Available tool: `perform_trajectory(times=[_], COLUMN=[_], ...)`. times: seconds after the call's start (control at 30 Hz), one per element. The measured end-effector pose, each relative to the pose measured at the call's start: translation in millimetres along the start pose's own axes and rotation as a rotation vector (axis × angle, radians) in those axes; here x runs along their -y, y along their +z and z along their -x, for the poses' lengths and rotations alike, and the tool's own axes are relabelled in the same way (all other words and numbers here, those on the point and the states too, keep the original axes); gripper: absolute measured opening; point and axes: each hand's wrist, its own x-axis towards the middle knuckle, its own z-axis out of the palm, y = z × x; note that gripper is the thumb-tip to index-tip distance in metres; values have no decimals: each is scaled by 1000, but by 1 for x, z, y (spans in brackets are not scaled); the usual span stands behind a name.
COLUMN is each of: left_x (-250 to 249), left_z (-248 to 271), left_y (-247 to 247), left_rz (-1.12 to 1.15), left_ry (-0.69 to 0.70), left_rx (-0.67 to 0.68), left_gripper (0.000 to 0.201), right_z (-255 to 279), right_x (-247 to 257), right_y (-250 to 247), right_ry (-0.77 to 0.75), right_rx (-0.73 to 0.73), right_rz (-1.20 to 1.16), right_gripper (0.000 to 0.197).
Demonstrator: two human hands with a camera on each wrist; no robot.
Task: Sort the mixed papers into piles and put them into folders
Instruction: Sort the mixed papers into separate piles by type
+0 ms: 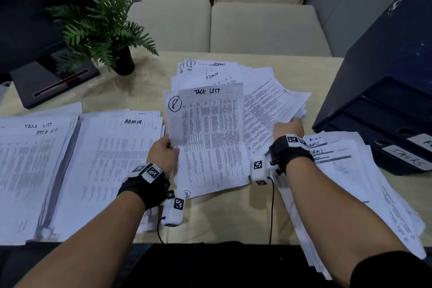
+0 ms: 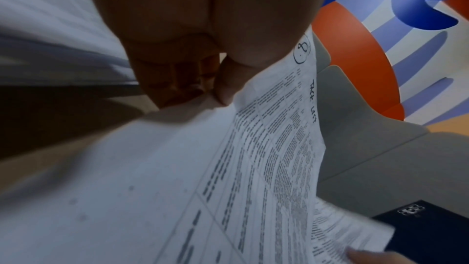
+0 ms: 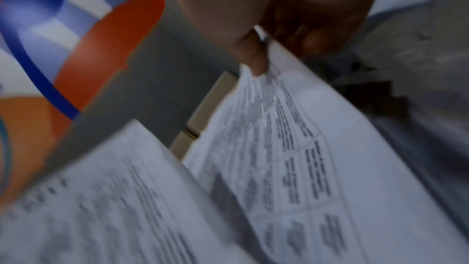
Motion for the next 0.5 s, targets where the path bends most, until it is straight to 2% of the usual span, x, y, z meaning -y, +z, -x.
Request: perform_trajectory(times=[0.03, 0.07, 0.13, 0.17, 0.27, 0.37, 0.5], left_x=[0, 1, 5, 8, 16, 25, 34], left_z=[0, 0, -1, -3, -7, -10, -9], left_y=[-1, -3, -6, -7, -10, -16, -18], left_rz=[-9, -16, -13, -18, -72, -49, 62], left_ry=[3, 1, -12, -14, -20, -88, -135], left_rx=[-1, 4, -2, -11, -78, -169, -207], left_gripper=[21, 21, 18, 13, 10, 23, 40], right_z=[2, 6, 14, 17, 21, 18, 21], right_x=[0, -1, -4, -7, -15, -19, -17], right_y=[-3, -7, -15, -18, -37, -60, -75], right_ry=[-75, -145, -228, -258, -284, -293, -328], right_rx=[25, 50, 114, 117, -29, -236, -242], right_rz=[-27, -72, -202, -245, -307, -351, -397], right_gripper=[12, 17, 13, 18, 21, 21, 23])
